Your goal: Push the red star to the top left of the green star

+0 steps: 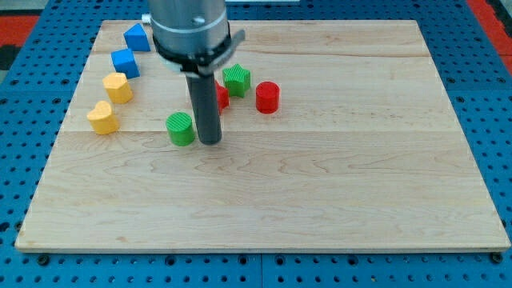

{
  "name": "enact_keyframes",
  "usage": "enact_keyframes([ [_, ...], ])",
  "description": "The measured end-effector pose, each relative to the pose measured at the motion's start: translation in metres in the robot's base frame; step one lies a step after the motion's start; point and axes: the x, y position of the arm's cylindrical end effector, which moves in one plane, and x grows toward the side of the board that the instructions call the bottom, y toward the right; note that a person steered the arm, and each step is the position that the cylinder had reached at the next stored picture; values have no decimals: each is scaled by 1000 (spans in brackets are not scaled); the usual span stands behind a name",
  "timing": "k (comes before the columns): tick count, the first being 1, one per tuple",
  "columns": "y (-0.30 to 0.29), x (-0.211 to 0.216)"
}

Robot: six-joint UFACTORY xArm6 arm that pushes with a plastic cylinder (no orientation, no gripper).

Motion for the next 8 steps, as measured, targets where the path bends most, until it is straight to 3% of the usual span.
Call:
enact_keyframes([
  [2,-54,-30],
  [3,-49,-22],
  [6,14,-93],
  [8,-29,-147],
])
